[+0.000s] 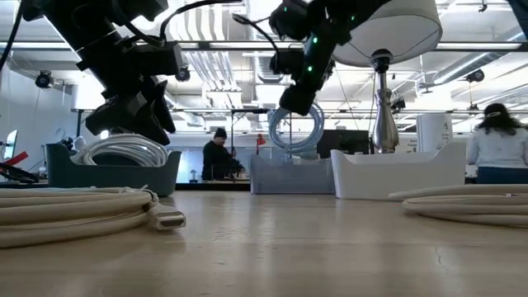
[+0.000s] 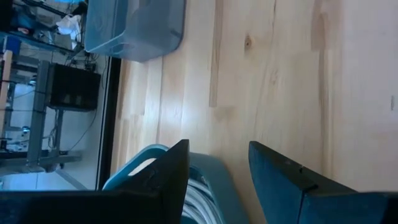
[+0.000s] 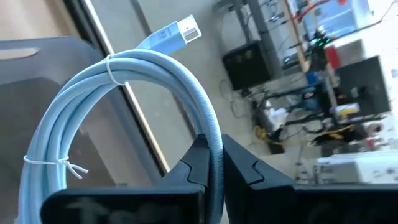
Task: Sort HDMI cables
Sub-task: Put the middle blue HDMI cable into the black bin, then put the left blue HDMI cable into the black bin
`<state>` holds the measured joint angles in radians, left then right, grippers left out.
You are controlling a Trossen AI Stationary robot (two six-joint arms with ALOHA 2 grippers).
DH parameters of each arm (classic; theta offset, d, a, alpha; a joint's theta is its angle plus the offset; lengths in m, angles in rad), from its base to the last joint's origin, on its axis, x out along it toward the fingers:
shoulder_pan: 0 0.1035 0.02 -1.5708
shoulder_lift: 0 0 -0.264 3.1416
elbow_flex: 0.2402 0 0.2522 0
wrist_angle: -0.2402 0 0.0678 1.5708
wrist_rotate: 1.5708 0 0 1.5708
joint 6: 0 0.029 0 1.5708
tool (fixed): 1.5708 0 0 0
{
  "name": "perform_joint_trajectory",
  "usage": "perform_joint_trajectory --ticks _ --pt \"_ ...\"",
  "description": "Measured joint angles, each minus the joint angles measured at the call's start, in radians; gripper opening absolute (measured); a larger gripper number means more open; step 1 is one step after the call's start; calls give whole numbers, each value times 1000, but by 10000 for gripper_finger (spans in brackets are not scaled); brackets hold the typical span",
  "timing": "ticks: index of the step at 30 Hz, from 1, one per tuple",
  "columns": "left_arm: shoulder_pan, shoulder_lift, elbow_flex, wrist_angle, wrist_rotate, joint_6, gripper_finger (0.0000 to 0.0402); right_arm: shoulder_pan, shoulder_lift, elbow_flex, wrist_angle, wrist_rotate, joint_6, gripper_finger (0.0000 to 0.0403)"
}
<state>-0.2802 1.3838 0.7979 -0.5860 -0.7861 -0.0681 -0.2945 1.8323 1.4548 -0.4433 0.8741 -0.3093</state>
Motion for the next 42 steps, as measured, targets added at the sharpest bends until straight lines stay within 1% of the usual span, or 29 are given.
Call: perform_joint_trajectory --ticks 3,8,16,20,30,32,35,39,42 --pt "0 0 0 2 4 0 170 -45 29 0 41 -47 -39 14" --pt "0 0 0 3 7 0 170 -100 80 -1 77 -57 -85 23" --pt "0 0 -2 3 11 1 170 -116 135 -1 87 -67 -90 30" --pt "0 0 -2 4 11 1 170 -118 139 -1 80 -72 -96 46" --pt "0 0 -2 19 17 -8 170 -116 139 2 78 -65 -71 106" --pt "0 0 -2 27 42 -8 170 -111 139 7 60 -64 -70 115" --pt "1 0 -2 39 108 -10 170 -98 138 32 -29 -64 -47 124" --pt "1 0 -2 37 217 -11 170 -82 138 61 -179 -64 77 132" --pt "-2 0 -2 28 300 -11 170 -68 137 64 -249 -63 120 135"
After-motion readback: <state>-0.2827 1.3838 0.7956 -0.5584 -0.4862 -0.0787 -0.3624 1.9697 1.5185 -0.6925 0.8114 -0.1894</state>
